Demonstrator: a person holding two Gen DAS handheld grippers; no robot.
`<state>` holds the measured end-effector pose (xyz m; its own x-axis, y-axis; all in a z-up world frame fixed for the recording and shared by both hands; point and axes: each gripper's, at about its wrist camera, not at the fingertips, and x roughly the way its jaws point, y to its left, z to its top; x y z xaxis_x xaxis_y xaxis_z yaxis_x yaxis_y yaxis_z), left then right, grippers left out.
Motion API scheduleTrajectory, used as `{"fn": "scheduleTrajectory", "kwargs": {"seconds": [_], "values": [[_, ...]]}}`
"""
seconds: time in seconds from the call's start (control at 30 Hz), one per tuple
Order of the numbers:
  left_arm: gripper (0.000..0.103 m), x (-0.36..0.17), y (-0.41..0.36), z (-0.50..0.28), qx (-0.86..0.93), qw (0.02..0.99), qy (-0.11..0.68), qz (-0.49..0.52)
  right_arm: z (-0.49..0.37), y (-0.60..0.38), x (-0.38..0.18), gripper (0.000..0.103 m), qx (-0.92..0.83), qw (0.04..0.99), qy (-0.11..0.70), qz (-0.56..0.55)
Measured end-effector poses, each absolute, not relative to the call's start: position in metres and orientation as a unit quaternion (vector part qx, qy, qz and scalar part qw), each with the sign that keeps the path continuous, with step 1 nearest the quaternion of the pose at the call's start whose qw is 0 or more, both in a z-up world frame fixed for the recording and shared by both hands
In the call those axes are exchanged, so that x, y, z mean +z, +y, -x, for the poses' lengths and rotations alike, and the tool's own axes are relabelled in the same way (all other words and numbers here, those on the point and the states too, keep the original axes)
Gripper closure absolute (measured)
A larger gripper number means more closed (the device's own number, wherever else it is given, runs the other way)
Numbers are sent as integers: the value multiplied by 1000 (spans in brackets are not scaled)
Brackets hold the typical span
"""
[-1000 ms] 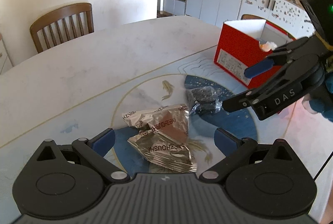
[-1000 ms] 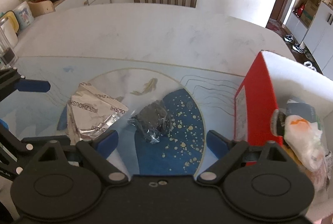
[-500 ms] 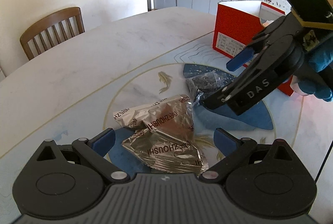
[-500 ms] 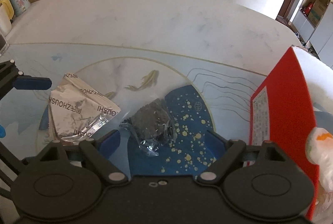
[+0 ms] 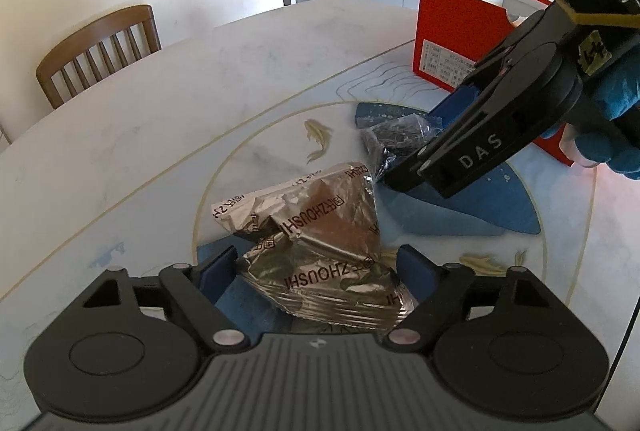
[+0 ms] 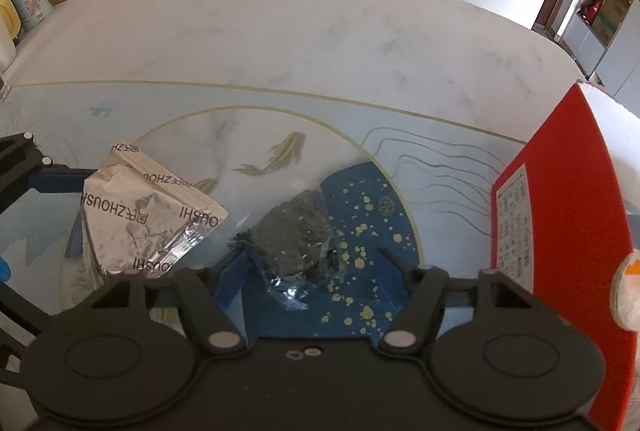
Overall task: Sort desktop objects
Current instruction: 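Grasp the silver foil bag with the left gripper while the right gripper grasps the black bagged item, then lift and carry the foil bag and black item over the shoebox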
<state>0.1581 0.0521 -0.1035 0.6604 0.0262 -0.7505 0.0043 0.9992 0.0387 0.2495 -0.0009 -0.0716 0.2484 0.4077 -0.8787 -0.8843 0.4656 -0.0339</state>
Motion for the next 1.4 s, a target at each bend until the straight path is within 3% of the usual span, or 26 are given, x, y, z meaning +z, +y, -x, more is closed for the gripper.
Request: {"fn": "scheduleTrajectory", "kwargs": {"seconds": [0.7,1.4], "values": [[37,-96,49,-152,8,912,410,-17,-240,-13,-58,77,429,757,420,257],[39,-49,27,-125,20,927,374,-10,-209,-58,-4,79,439,780,390,216]]}}
